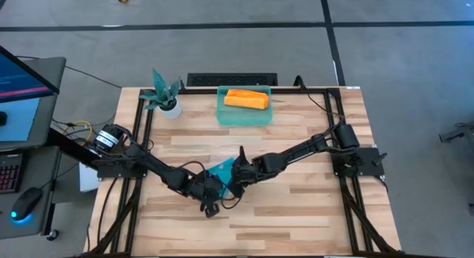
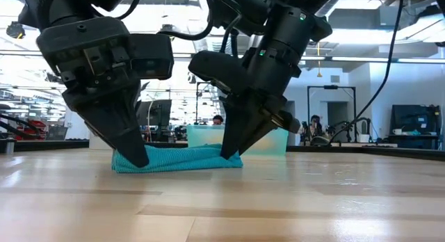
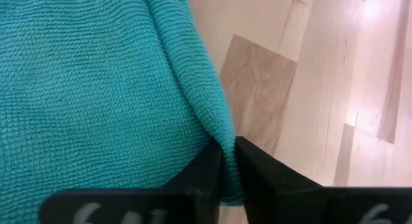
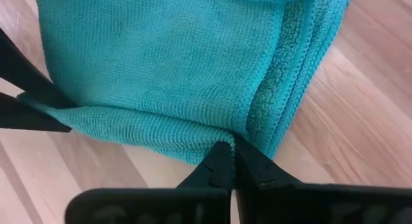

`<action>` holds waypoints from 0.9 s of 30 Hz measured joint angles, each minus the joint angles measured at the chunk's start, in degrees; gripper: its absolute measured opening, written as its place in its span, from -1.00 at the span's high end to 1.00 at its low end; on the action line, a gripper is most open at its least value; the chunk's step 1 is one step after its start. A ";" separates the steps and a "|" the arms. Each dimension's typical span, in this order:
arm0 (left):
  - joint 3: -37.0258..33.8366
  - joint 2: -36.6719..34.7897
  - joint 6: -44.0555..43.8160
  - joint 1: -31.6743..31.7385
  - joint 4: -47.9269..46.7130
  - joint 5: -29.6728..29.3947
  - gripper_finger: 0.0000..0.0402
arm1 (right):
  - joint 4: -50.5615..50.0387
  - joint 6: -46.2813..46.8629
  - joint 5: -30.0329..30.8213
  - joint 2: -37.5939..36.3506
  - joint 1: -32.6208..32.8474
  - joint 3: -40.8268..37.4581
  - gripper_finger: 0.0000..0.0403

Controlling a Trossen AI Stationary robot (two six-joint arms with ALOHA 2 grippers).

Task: Roll microfiber towels into tight, uniform cylinder then place into a basket
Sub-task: Roll the blue microfiber cloth

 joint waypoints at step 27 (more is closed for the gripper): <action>-0.04 -8.17 13.09 -7.38 -3.29 -11.13 0.33 | -0.22 0.42 -0.84 0.15 -0.04 0.20 0.93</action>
